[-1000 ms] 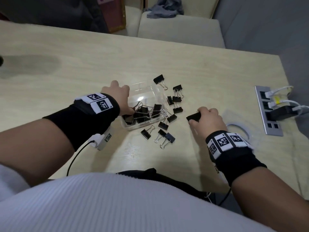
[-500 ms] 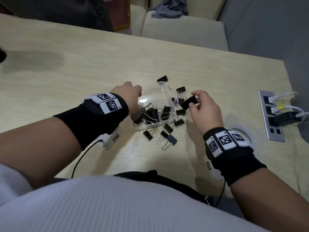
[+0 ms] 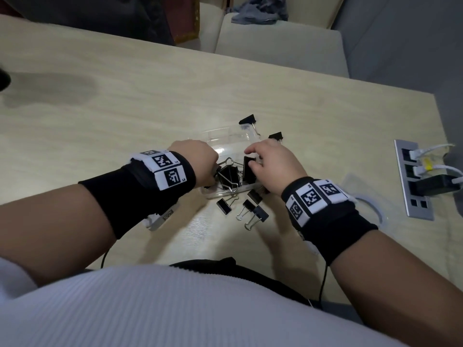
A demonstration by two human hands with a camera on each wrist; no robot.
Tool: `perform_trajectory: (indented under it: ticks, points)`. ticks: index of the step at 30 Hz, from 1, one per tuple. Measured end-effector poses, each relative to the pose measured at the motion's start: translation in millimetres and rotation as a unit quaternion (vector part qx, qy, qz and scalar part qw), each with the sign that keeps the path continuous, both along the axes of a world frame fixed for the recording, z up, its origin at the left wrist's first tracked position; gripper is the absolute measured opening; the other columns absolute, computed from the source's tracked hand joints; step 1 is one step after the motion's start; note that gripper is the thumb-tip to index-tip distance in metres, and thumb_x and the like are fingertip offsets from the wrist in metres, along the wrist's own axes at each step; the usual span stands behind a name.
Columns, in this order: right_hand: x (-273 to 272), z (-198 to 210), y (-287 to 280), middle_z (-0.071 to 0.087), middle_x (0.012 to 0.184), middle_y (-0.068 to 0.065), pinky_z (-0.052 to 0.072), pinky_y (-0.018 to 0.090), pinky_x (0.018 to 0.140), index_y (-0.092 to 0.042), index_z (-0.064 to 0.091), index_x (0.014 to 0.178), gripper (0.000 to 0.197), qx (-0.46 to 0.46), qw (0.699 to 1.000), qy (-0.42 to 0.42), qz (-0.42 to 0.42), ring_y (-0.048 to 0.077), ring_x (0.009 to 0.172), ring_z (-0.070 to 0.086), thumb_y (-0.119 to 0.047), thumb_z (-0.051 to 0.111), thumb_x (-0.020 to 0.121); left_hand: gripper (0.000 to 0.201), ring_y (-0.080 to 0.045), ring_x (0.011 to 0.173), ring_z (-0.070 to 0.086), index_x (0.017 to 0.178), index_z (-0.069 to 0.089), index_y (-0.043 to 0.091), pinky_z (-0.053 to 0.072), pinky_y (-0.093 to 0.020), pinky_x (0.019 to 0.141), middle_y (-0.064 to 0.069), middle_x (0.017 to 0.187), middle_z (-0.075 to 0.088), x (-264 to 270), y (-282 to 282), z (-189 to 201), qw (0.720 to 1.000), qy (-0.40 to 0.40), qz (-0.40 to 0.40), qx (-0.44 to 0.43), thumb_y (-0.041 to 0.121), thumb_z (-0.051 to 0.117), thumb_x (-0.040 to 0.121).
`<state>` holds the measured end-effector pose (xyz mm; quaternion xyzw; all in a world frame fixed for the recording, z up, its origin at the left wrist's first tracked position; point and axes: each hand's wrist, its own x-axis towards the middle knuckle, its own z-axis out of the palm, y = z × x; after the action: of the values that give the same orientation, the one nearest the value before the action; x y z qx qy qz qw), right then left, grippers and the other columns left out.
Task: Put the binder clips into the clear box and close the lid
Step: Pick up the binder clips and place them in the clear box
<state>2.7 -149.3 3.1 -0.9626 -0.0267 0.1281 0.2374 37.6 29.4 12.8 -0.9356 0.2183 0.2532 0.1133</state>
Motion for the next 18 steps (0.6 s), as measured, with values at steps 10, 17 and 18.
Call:
perform_trajectory:
  ticks: [10,17,18]
  points:
    - [-2.5,-0.1,1.0,0.053,0.117,-0.002,0.044,0.035,0.088,-0.026,0.057,0.112,0.036,-0.094,0.991,0.04,0.092,0.022,0.109,0.052,-0.041,0.067,0.081,0.037,-0.026,0.088,0.059,0.1,0.057,0.021,0.048,-0.034,0.067,-0.003,0.099,0.056,2.7,-4.5,0.0,0.997,-0.01,0.02,-0.075,0.046,0.069,0.076]
    - [-2.6,-2.3,1.9,0.05,0.119,0.002,0.05,0.038,0.086,-0.034,0.046,0.131,0.046,-0.098,0.99,0.055,0.09,0.024,0.105,0.055,-0.032,0.062,0.087,0.038,-0.025,0.079,0.058,0.109,0.051,0.022,0.044,-0.033,0.062,-0.002,0.092,0.06,0.9,-2.2,-4.9,0.997,-0.021,0.011,-0.069,0.045,0.063,0.082]
    - [-3.1,-2.9,2.9,0.048,0.12,0.003,0.05,0.038,0.086,-0.034,0.047,0.132,0.047,-0.102,0.989,0.057,0.093,0.025,0.106,0.054,-0.032,0.061,0.088,0.037,-0.025,0.079,0.058,0.111,0.05,0.023,0.043,-0.033,0.061,-0.001,0.089,0.059,0.2,-1.8,-4.9,0.997,-0.021,0.011,-0.069,0.043,0.062,0.082]
